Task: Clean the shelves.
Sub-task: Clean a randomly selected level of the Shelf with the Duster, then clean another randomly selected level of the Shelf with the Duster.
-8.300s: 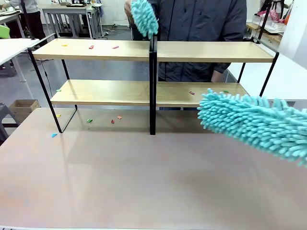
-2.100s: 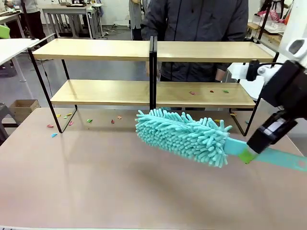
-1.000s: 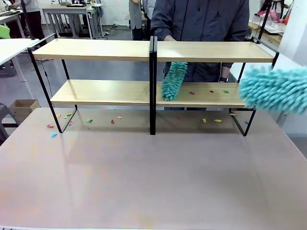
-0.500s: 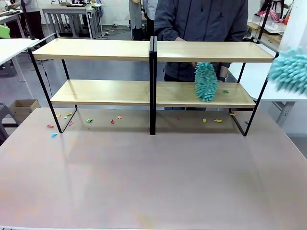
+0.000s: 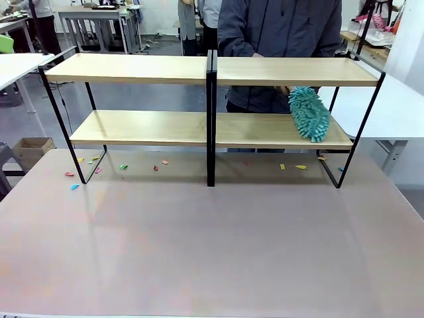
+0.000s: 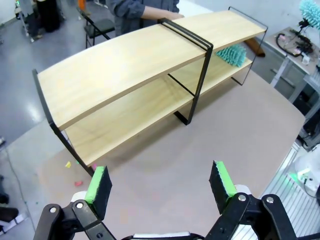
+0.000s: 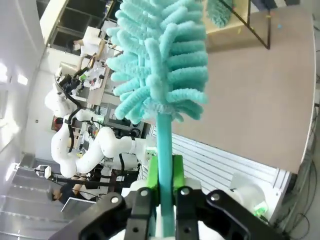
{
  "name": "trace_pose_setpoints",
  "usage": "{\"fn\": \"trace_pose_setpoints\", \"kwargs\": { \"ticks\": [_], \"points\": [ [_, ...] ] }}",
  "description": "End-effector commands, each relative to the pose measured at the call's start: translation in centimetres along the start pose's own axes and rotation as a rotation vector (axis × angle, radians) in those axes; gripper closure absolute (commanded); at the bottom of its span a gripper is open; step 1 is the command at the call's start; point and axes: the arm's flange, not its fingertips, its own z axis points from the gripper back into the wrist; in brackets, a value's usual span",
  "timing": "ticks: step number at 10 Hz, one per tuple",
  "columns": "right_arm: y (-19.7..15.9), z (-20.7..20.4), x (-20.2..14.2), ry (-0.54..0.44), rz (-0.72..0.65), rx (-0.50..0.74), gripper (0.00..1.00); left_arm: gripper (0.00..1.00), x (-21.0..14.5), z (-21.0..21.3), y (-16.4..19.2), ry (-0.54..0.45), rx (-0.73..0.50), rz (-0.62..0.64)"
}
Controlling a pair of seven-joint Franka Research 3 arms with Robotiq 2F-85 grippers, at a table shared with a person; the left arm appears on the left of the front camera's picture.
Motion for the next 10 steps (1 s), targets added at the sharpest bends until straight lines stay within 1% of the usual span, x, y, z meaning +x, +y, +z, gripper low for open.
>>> {"fn": "trace_pose_setpoints", "kwargs": {
  "ticks": [1,10],
  "points": [
    [0.65,-0.10,-0.30,0.096,0.034,0.007,0.87,0.00,-0.05,0.01,-0.09,0.007,0.003,0.001],
    [0.65,-0.10,-0.30,0.096,0.034,0.007,0.87,0.00,-0.05,0.01,-0.09,0.007,0.003,0.001]
  ]
}}
